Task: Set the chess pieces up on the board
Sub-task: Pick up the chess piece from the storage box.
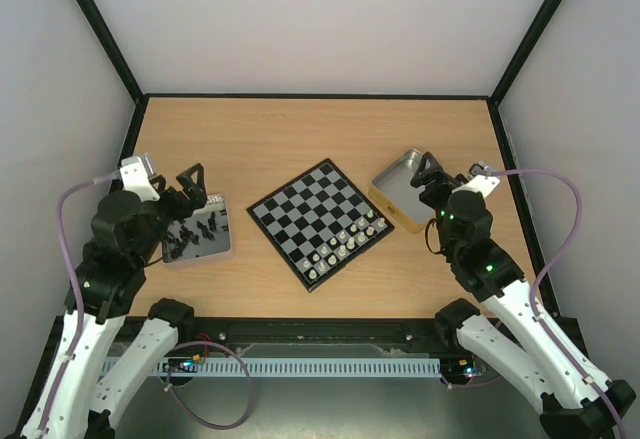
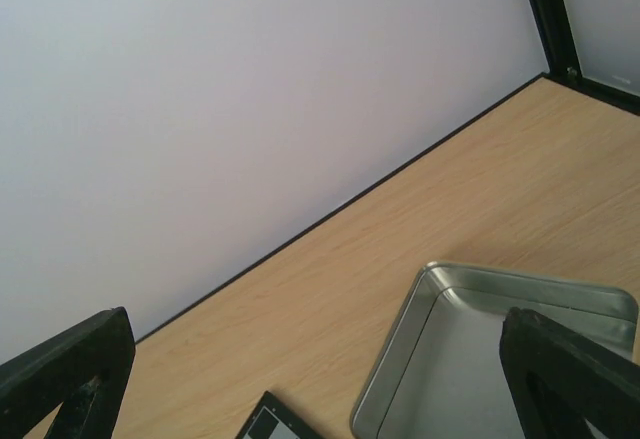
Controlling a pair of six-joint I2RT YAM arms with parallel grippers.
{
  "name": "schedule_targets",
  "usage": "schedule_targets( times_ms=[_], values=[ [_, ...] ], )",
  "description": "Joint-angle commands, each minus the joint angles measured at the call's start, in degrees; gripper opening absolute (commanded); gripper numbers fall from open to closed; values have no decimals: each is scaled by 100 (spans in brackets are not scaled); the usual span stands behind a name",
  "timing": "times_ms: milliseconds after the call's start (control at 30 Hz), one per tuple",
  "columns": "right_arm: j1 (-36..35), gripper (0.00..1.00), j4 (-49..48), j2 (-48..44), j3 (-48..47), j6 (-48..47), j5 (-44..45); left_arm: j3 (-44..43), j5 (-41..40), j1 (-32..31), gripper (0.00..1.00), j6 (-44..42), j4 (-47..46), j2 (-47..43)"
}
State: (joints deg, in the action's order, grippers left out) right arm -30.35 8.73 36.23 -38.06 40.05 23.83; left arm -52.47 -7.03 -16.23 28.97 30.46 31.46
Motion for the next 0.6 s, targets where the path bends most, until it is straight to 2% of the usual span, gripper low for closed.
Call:
schedule_targets(
  times_ms=[0, 100, 333, 467, 567],
  values=[
    [27, 98, 176, -127, -187, -42, 331, 23, 72, -12, 99, 21, -248, -191],
    [20, 98, 171, -130, -175, -59, 169, 380, 186, -7, 99, 113, -597, -460],
    [26, 98, -25, 142, -129, -176, -578, 1327, 1006, -11, 99, 367, -1251, -672],
    [22, 98, -192, 222, -11, -168, -741, 1560, 911, -12, 99, 711, -1241, -389],
    [20, 98, -264, 234, 82, -96, -668, 1524, 400, 1, 99, 1052, -868, -32]
  ],
)
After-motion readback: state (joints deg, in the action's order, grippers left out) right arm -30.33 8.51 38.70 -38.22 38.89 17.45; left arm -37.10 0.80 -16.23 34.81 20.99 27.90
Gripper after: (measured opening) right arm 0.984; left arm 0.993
